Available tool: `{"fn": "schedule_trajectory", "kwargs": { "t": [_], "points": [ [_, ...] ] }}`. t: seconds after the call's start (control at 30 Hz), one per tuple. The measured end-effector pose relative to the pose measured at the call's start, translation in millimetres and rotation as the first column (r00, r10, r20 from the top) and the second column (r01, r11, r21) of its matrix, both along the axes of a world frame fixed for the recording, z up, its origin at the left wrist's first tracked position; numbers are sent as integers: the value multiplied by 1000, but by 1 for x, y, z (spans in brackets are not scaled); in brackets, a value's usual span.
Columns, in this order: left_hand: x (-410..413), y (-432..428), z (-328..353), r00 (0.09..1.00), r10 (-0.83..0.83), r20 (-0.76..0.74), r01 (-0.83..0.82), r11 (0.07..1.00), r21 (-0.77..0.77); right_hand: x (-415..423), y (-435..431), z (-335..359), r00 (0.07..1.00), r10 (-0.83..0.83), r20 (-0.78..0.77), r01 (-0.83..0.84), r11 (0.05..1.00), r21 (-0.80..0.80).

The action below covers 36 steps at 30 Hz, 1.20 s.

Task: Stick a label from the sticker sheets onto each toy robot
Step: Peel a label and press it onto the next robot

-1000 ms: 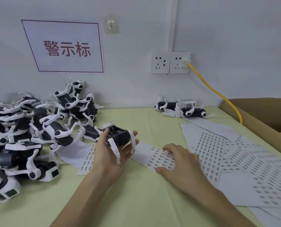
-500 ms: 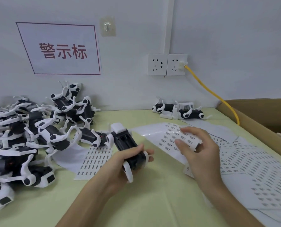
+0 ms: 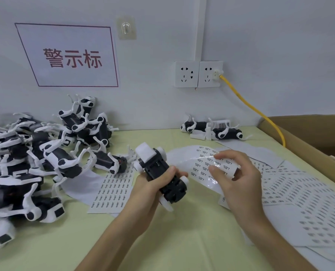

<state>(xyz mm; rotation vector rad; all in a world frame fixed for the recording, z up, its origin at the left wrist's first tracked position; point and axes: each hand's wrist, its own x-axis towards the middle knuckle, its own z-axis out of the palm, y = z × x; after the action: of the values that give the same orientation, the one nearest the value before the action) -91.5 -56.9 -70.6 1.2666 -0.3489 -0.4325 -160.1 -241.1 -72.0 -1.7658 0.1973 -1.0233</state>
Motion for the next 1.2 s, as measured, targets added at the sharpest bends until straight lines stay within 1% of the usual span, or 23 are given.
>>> {"fn": "schedule_trajectory", "kwargs": {
  "t": [0.07, 0.17, 0.23, 0.3, 0.37, 0.43, 0.57, 0.67, 0.77, 0.83, 0.93, 1.0, 1.07, 1.2],
  "points": [
    [-2, -3, 1, 999, 40, -6, -40, 999, -18, 0, 0, 0, 1000, 8, -7, -8, 1000, 0],
    [-3, -4, 8, 984, 74, -161, -96, 986, -137, 0, 0, 0, 1000, 19, -23, -18, 1000, 6],
    [0, -3, 9, 968, 60, -242, -113, 971, -209, 0, 0, -1, 999, 16, -36, -16, 1000, 6],
    [2, -3, 8, 963, 32, -268, -93, 971, -218, 0, 0, 0, 999, 12, -42, -12, 1000, 9],
    [3, -4, 7, 960, -4, -280, -72, 962, -263, 0, 0, 0, 999, 11, -42, -10, 1000, 13],
    [5, -4, 4, 965, -29, -259, -46, 959, -278, -1, 0, 0, 999, 8, -40, -8, 1000, 14],
    [5, -2, 2, 977, -74, -200, 43, 987, -155, 0, -1, -1, 999, -5, -49, 7, 1000, 30],
    [4, 1, 0, 980, -115, -164, 93, 987, -133, 0, -3, -2, 998, -20, -52, 22, 999, 43],
    [3, 2, 0, 994, -57, -94, 48, 993, -104, 1, -4, -3, 998, -30, -60, 33, 998, 53],
    [4, 3, 1, 999, -12, -50, 6, 993, -117, 1, -4, -3, 998, -26, -63, 30, 998, 54],
    [2, 0, 3, 1000, 4, -28, -9, 988, -151, 1, -2, -2, 998, -20, -63, 23, 999, 45],
    [-2, -1, 6, 998, 18, -62, -29, 985, -171, 1, -2, -2, 998, -13, -62, 16, 999, 51],
    [-3, -2, 6, 992, 3, -130, -31, 976, -216, 1, -2, -2, 998, -11, -64, 14, 998, 56],
    [-1, 3, 7, 981, -7, -194, -39, 972, -234, 1, -3, -1, 998, -6, -65, 12, 996, 90]
  ]
}}
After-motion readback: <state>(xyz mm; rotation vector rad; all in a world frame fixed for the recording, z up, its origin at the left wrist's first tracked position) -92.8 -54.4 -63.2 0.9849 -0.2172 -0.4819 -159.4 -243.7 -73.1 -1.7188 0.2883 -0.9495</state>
